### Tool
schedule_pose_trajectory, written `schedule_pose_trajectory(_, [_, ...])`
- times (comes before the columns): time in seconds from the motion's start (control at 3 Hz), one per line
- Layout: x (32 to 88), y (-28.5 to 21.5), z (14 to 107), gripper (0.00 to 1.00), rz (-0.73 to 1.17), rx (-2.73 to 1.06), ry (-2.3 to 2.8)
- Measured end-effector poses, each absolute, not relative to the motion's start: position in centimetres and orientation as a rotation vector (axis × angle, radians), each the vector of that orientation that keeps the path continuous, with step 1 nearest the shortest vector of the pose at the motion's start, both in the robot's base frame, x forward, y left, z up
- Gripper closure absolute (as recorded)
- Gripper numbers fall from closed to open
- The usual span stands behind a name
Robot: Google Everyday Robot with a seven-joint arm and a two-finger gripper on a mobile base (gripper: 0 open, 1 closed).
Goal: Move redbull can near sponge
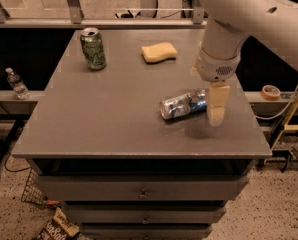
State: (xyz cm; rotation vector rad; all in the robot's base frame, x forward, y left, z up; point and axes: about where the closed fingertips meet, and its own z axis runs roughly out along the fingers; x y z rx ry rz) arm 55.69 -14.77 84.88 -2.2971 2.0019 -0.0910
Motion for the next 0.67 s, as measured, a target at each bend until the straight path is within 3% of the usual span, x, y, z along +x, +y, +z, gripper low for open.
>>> schedule_pose_trajectory(0.67, [55.42, -13.60, 83.57, 0.40, -0.033, -2.355, 1.967])
